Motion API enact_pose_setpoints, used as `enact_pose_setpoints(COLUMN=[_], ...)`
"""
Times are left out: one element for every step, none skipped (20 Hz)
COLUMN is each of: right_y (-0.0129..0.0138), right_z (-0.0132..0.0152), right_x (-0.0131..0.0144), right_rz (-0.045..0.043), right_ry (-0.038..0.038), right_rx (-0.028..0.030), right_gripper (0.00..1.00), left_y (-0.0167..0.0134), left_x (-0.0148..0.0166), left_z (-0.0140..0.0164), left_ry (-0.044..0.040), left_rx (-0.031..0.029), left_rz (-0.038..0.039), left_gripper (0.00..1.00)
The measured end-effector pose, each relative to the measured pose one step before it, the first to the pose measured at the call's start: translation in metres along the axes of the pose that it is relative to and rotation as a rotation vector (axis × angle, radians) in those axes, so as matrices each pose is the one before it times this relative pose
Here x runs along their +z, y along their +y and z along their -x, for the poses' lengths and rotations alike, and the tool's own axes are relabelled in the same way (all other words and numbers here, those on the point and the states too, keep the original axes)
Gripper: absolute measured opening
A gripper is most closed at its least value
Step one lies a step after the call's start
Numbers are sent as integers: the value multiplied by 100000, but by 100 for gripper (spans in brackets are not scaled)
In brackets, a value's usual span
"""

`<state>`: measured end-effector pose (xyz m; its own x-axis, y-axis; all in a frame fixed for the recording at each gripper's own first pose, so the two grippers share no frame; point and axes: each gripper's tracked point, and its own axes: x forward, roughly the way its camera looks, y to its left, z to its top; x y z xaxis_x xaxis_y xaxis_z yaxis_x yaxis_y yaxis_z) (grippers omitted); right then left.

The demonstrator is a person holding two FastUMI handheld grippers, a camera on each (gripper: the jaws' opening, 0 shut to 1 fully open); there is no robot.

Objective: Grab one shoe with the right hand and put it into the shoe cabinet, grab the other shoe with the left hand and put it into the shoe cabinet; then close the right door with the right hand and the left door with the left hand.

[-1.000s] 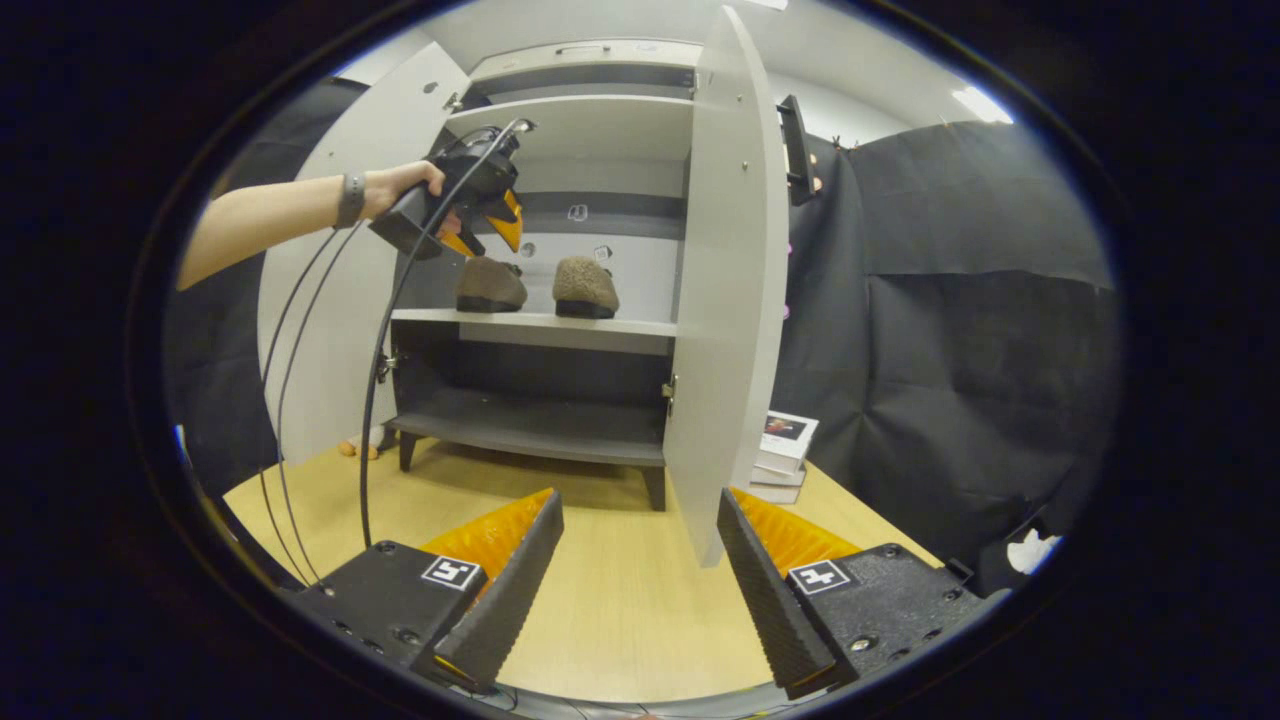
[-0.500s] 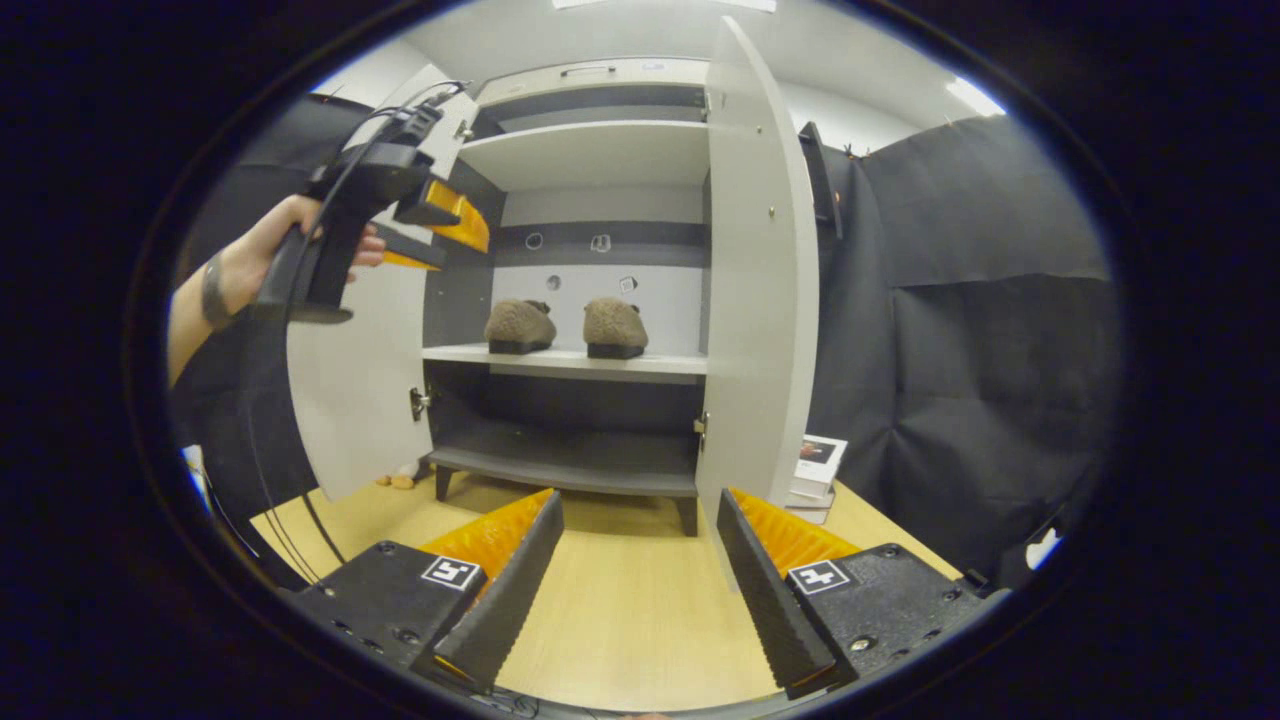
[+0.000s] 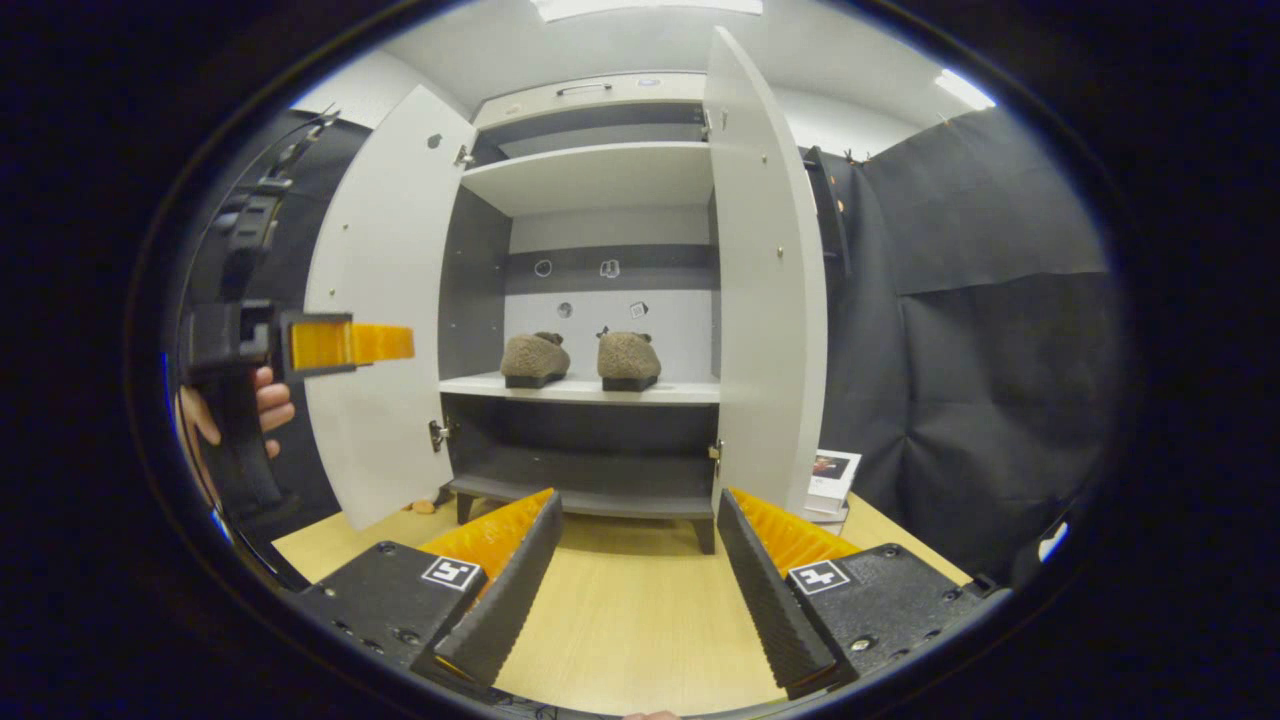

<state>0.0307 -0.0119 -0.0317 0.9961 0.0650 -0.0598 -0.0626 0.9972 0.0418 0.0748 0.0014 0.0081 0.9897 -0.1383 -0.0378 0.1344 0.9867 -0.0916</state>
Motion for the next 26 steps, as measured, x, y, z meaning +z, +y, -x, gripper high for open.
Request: enact_pose_setpoints(right_y=[-142, -91, -109, -103, -34, -78, -116, -97, -82, -36, -10, -40, 47, -146, -202, -408, -601, -591, -866, -1286, -1722, -1751, -1462, -1329, -1193, -1275], right_z=[86, 176, 125, 184, 170, 156, 179, 165, 178, 165, 148, 196, 213, 122, 159, 180, 172, 96, 55, 32, -105, -165, -127, -238, -265, -398], right_x=[-50, -38, -180, -227, -244, -186, -224, -218, -310, -279, -248, -145, -55, 12, 47, 398, 423, 619, 667, 861, 1163, 1310, 1191, 1246, 1146, 1177], right_rz=[-10, -270, -442, -616, -795, -659, -324, -166, -288, -461, -764, -916, -940, -711, -581, -729, -1100, -1201, -284, 1102, 1251, 412, -399, -572, -137, 512], right_ry=[-5, -192, 105, 350, 414, 331, 208, 313, 410, 587, 533, 310, -48, -102, -288, -924, -915, -919, -858, -1239, -2117, -2425, -2074, -1714, -1543, -1580], right_rx=[-426, -133, -375, -373, -232, -186, -325, -288, -165, 93, 80, 257, 317, -209, -210, -705, -920, -917, -1507, -2491, -3790, -3778, -3288, -2464, -2184, -2351], right_gripper=[97, 96, 97, 97, 97, 97, 97, 97, 97, 97, 97, 98, 98, 98, 100, 98, 100, 99, 99, 100, 100, 100, 100, 100, 100, 99], left_y=[70, -140, -242, -77, -126, -379, -416, -285, -164, 106, 247, 155, 51, 29, 174, 273, 206, 32, -1, 78, 18, 48, 95, 145, 113, 88], left_x=[-533, -411, -552, -636, -713, -869, -776, -812, -560, -528, -428, -241, 38, 36, -17, -147, -263, -233, -192, -95, -31, -22, -16, 64, -58, -34], left_z=[926, 972, 1003, 946, 802, 913, 852, 751, 635, 421, 222, 212, 250, 64, 256, 117, 33, 56, 200, 89, 93, 109, 55, 8, -106, -75], left_ry=[-1351, -1548, -637, 374, 897, 1382, 992, 750, 724, 618, 695, 499, -651, -616, -403, 313, 559, 934, 648, 423, 266, 177, 7, -191, 50, 326], left_rx=[1390, 475, 224, 1002, 450, -280, -627, -441, 39, 411, 754, 325, -74, -476, 779, 969, 741, 113, 358, 197, 108, 142, 293, 185, 242, 102], left_rz=[-866, -469, -1785, -2405, -1203, 830, 2249, 1790, 1081, 345, -144, 227, 822, 554, -191, -520, -67, 425, 431, 352, 100, -89, -389, -665, -565, -166], left_gripper=[80, 80, 80, 80, 80, 81, 81, 81, 69, 83, 84, 84, 84, 84, 86, 88, 88, 88, 87, 88, 88, 88, 88, 88, 88, 88])
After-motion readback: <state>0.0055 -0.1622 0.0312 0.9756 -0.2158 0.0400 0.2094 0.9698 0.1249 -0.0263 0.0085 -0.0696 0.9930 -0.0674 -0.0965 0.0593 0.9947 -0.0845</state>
